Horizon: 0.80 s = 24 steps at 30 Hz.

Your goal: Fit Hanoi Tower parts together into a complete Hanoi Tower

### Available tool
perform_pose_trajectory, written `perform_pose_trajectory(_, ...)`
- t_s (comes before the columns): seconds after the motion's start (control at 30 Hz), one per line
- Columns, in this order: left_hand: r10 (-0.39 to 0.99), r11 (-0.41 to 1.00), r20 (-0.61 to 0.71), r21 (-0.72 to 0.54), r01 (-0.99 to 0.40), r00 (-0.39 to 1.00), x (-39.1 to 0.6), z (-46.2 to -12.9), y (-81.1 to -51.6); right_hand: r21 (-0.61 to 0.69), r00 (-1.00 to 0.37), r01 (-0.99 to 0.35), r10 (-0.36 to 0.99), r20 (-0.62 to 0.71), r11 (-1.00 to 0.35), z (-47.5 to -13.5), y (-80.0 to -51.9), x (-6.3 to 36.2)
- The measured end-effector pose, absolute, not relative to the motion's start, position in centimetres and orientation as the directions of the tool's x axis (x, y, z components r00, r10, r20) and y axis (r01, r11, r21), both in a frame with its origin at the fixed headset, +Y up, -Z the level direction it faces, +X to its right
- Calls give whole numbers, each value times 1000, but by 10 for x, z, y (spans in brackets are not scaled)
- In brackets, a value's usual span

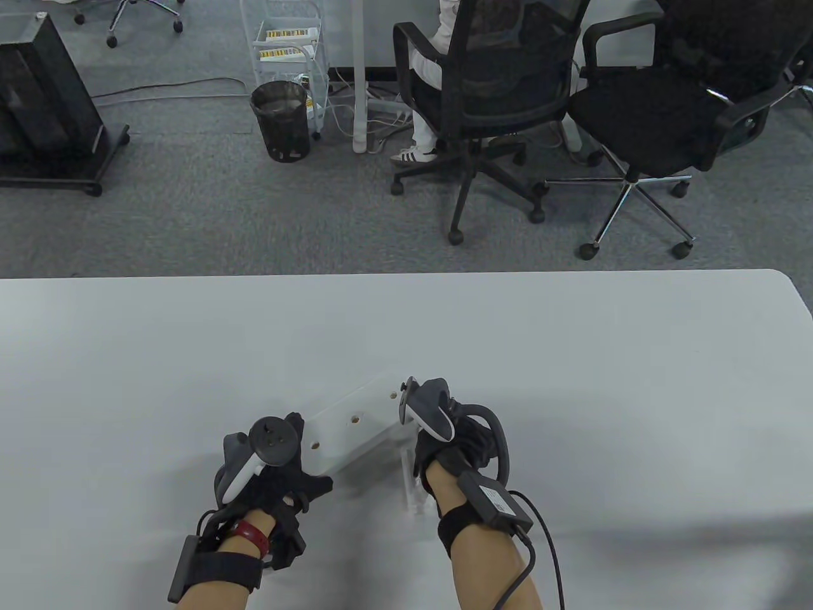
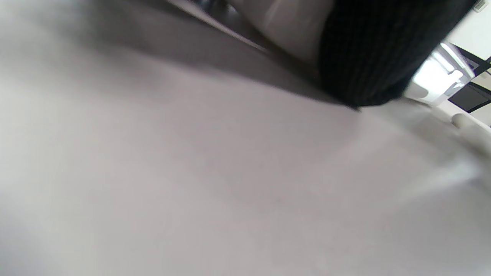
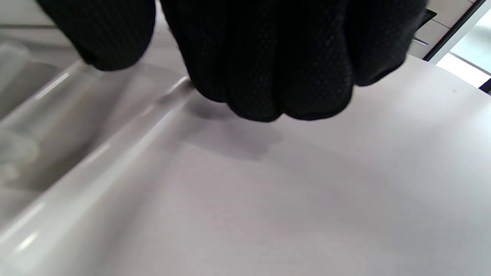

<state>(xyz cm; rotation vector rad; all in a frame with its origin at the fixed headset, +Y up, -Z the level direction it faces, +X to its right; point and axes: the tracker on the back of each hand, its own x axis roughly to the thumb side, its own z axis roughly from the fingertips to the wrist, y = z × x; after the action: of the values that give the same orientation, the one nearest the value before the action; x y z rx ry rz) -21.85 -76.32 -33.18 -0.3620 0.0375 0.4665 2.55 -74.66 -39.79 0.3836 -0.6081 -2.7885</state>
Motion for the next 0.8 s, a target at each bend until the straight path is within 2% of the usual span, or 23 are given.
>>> perform_pose_trajectory(0.13, 433, 831, -118, -333, -446, 894, -219, -332, -764, 454, -924, 192, -316, -215, -870, -401, -755, 25)
perform_pose_trajectory(0.5, 431, 831, -119, -334, -445, 895, -219, -332, -764, 418, -922, 163, -289, -258, -894, -400, -755, 26)
perform_pose_trajectory(0.8, 429, 832, -120, -334, -443, 895, -219, -333, -765, 402, -938, 180, -280, -206, -898, -395, -751, 30)
